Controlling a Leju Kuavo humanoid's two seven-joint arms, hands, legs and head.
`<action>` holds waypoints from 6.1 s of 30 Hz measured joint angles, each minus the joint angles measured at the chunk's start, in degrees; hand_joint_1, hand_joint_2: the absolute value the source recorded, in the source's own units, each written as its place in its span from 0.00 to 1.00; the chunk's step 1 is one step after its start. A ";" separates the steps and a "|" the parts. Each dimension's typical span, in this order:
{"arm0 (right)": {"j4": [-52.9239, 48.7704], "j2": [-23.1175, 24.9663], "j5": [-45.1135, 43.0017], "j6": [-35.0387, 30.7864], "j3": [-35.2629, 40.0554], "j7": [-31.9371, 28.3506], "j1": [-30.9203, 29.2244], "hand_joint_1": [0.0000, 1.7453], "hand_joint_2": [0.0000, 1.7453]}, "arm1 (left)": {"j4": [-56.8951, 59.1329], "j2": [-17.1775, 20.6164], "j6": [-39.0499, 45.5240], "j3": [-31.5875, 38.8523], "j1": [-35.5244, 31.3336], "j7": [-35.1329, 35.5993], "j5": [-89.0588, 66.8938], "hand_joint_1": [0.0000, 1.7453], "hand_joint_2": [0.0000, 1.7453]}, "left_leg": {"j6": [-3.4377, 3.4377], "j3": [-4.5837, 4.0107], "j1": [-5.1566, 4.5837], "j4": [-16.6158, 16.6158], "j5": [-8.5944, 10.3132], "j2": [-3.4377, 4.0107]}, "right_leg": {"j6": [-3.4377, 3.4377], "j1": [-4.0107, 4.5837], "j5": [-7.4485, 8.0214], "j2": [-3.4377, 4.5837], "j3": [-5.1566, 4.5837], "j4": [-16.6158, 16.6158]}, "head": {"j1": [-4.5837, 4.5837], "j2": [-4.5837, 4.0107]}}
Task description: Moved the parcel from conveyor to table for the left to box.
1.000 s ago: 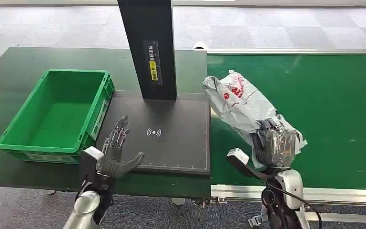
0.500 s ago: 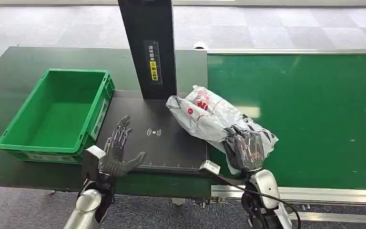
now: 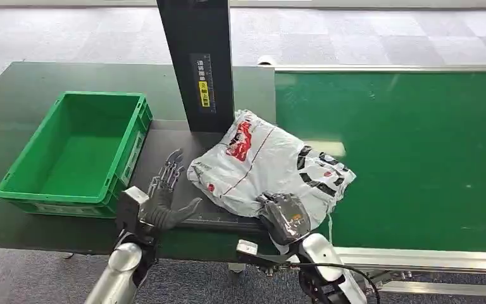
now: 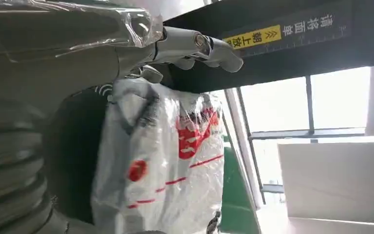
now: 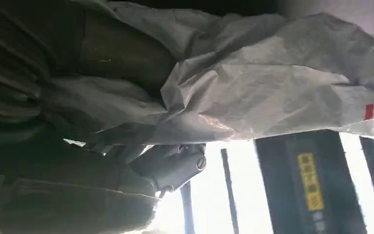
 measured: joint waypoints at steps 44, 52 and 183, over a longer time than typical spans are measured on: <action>23.40 1.79 0.27 -2.62 16.61 -9.21 -20.40 1.00 1.00 | 5.55 -0.02 -0.17 -2.78 -6.71 -0.59 3.67 0.00 1.00 | 0.00 0.13 0.01 0.00 0.07 0.10 | -0.09 0.02 0.09 0.05 0.06 0.02 | 0.02 0.00; 25.75 6.25 -4.09 0.87 20.50 -12.50 -20.16 1.00 1.00 | 8.17 -1.57 -1.66 -5.07 -9.52 -0.52 4.11 0.00 1.00 | 0.00 0.09 0.01 0.00 0.07 0.08 | -0.09 0.03 0.09 0.04 0.01 0.02 | 0.00 0.00; -9.27 -3.04 -69.27 30.95 -30.19 -3.15 4.58 0.00 1.00 | 16.68 0.70 17.01 -3.23 -7.03 16.63 -45.22 0.90 1.00 | 0.02 0.07 0.00 0.00 0.06 0.01 | -0.08 0.01 0.07 -0.04 0.09 -0.01 | 0.00 0.00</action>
